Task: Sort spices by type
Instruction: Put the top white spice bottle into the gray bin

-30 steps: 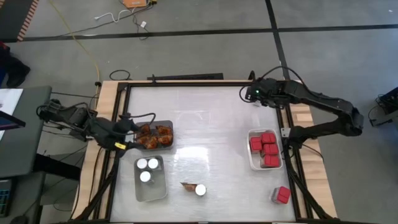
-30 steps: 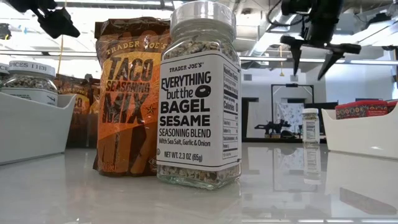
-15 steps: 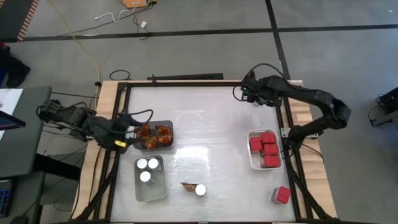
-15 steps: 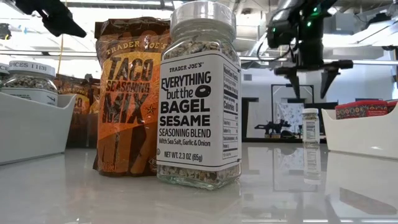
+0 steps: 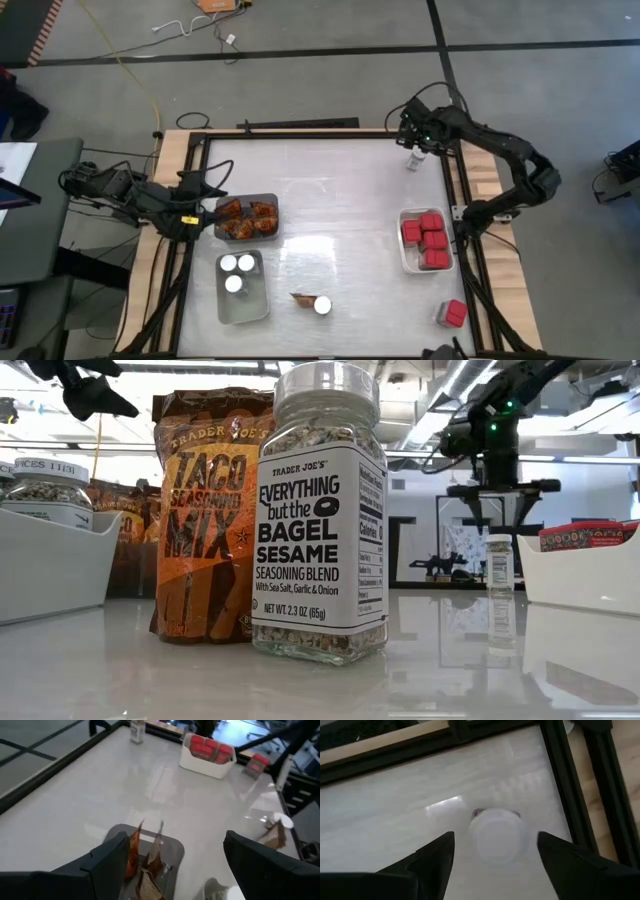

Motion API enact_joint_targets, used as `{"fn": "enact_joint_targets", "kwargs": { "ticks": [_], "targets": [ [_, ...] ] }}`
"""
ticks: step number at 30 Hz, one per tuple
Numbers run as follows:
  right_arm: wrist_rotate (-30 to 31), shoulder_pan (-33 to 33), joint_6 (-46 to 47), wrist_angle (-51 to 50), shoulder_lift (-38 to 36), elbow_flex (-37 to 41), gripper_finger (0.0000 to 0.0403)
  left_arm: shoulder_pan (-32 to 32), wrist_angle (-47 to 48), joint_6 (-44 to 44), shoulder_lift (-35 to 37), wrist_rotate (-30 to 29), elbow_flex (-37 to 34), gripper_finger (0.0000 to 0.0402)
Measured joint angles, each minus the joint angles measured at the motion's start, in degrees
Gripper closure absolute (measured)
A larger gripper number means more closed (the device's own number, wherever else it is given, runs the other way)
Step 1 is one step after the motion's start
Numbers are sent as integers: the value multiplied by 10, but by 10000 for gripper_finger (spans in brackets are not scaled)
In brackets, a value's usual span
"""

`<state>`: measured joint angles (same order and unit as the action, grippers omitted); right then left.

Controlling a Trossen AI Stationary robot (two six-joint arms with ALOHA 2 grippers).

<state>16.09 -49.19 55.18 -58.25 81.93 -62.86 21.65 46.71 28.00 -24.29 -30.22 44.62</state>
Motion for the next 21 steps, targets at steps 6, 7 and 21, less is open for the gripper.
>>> {"fn": "enact_joint_targets", "kwargs": {
  "ticks": [6, 7, 21],
  "targets": [
    [-18, -21, -16, 55, 0, 47, 92, 0, -3, 1, -1, -19, 0, 92],
    [-21, -21, -17, 69, 0, 53, 92, 0, -3, 2, -1, -19, 0, 92],
    [-45, -50, -115, 123, 25, 89, 122, 0, -2, 17, -1, -20, 0, 92]
  ]
}}
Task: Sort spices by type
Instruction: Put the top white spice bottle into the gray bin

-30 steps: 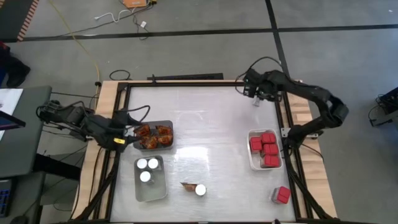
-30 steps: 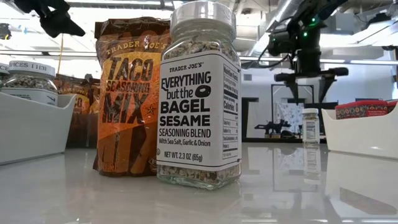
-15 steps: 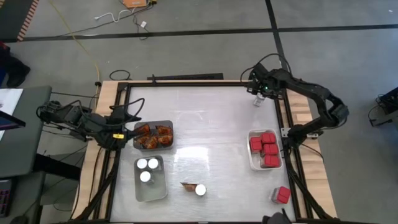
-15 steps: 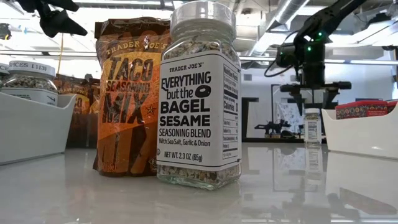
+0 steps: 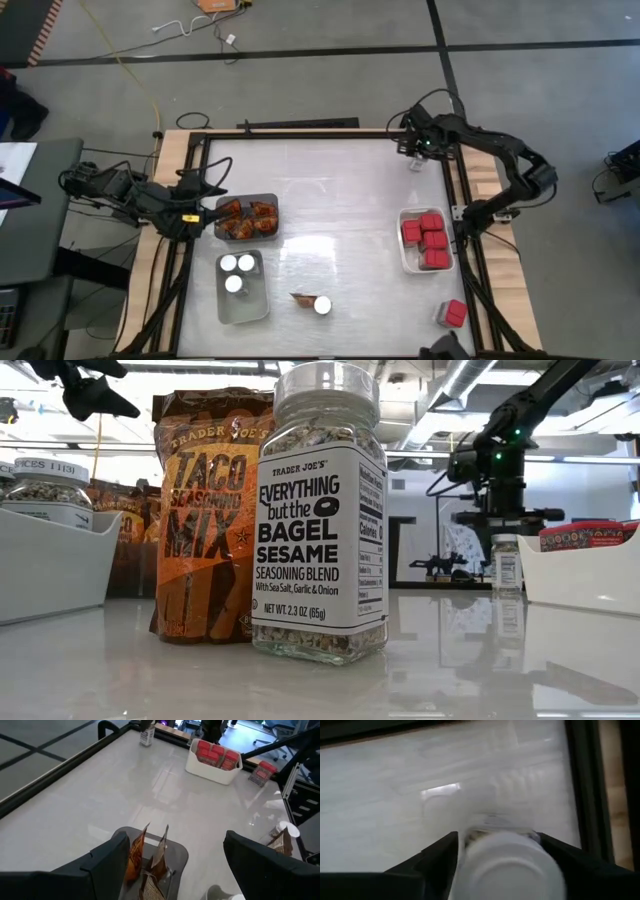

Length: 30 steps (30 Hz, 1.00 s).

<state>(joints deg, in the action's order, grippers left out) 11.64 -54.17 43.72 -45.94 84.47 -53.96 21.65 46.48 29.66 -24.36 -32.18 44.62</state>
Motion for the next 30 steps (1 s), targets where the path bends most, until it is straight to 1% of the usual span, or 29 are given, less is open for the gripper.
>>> {"fn": "enact_joint_targets", "kwargs": {
  "ticks": [2, 5, 9, 14, 17, 20, 23, 26, 30],
  "targets": [
    [-7, 0, -12, 8, 6, 0, 140, 0, 0, 2, 0, 0, 0, 92],
    [-28, 0, -34, 12, 16, -1, 185, 0, 0, 7, 0, 0, 0, 92],
    [-47, 9, -54, 13, 16, -2, 187, 0, 1, 13, 0, 0, 0, 92],
    [-93, 53, -62, 14, -12, -11, 187, 0, 1, 12, 0, 1, 0, 92],
    [-95, 116, -96, 16, -32, -47, 187, 0, 0, -10, 0, 1, 0, 92],
    [-93, 204, -103, 6, -36, -94, 187, 0, 0, -25, 0, 1, 0, 92],
    [-71, 293, -99, 15, -24, -158, 187, 0, 0, -40, 0, 0, 0, 92],
    [-49, 372, -99, 13, 10, -226, 187, 0, 0, -56, 0, 0, 0, 92],
    [-38, 459, -99, -11, 84, -323, 187, 0, 0, -31, 0, 0, 0, 92]
  ]
}}
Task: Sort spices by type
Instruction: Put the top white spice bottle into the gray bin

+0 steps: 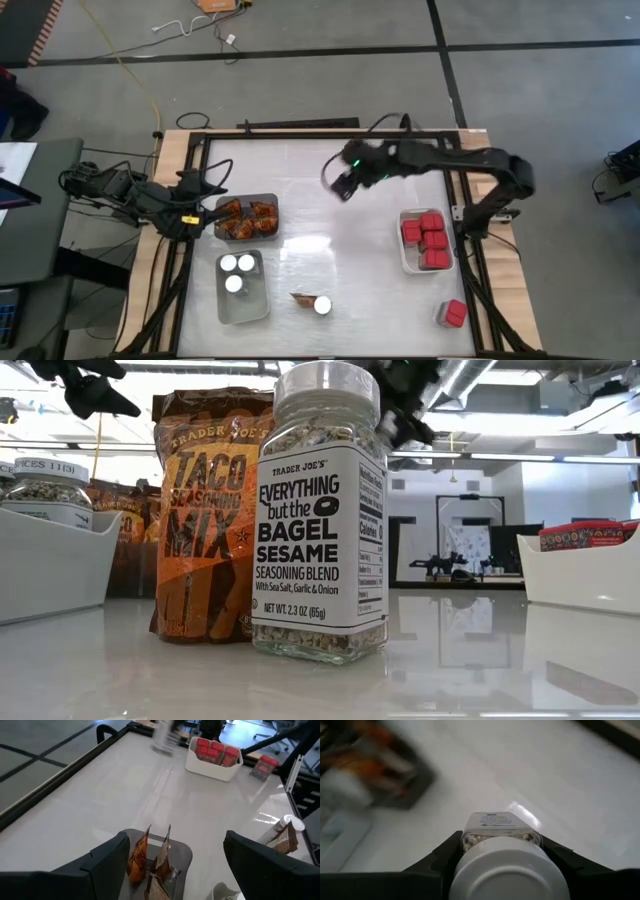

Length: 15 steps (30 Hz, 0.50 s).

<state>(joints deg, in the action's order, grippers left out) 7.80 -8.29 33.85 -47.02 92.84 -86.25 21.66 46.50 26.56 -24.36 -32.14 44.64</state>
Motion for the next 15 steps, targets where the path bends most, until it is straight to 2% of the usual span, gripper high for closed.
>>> {"fn": "enact_joint_targets", "kwargs": {
  "ticks": [5, 10, 15],
  "targets": [
    [3, 85, -11, -76, 134, -142, 187, 0, 0, 9, -1, 1, 0, 92],
    [6, 142, -14, -181, 263, -286, 187, 0, 0, 29, -8, 6, 0, 92],
    [16, 187, -37, -208, 354, -360, 187, 0, 0, 48, -29, 8, 0, 92]
  ]
}}
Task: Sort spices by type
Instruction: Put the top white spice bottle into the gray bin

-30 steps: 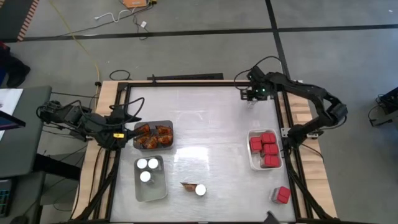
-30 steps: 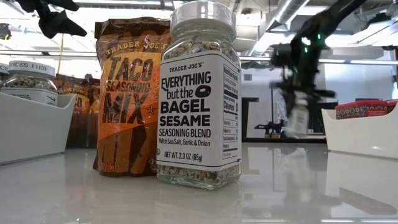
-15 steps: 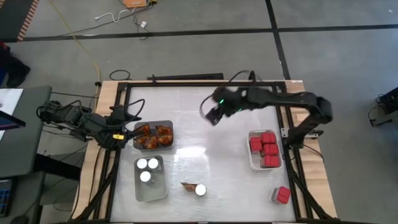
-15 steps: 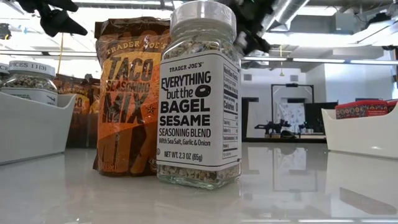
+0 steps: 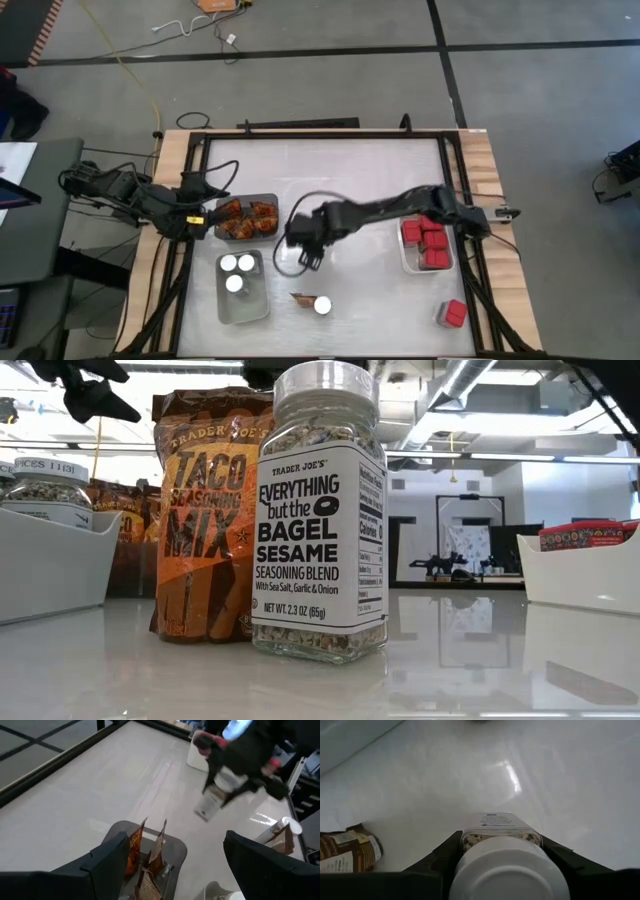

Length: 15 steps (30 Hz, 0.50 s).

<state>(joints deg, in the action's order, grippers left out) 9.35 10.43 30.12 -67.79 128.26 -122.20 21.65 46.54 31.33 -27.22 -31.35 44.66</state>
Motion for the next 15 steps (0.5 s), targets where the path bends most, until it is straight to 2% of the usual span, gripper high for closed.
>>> {"fn": "enact_joint_targets", "kwargs": {
  "ticks": [5, 10, 12, 15],
  "targets": [
    [0, 20, -2, 11, 43, -18, 187, 0, 0, 0, -44, 0, 0, 93],
    [0, 27, -11, 9, 54, -18, 186, 0, -1, 12, -93, 3, 0, 93],
    [2, 27, -28, 12, 53, -18, 158, 0, -2, 22, -111, 11, 0, 93],
    [1, 27, -35, 15, 50, -18, 82, 0, -12, 26, -139, 20, 0, 93]
  ]
}}
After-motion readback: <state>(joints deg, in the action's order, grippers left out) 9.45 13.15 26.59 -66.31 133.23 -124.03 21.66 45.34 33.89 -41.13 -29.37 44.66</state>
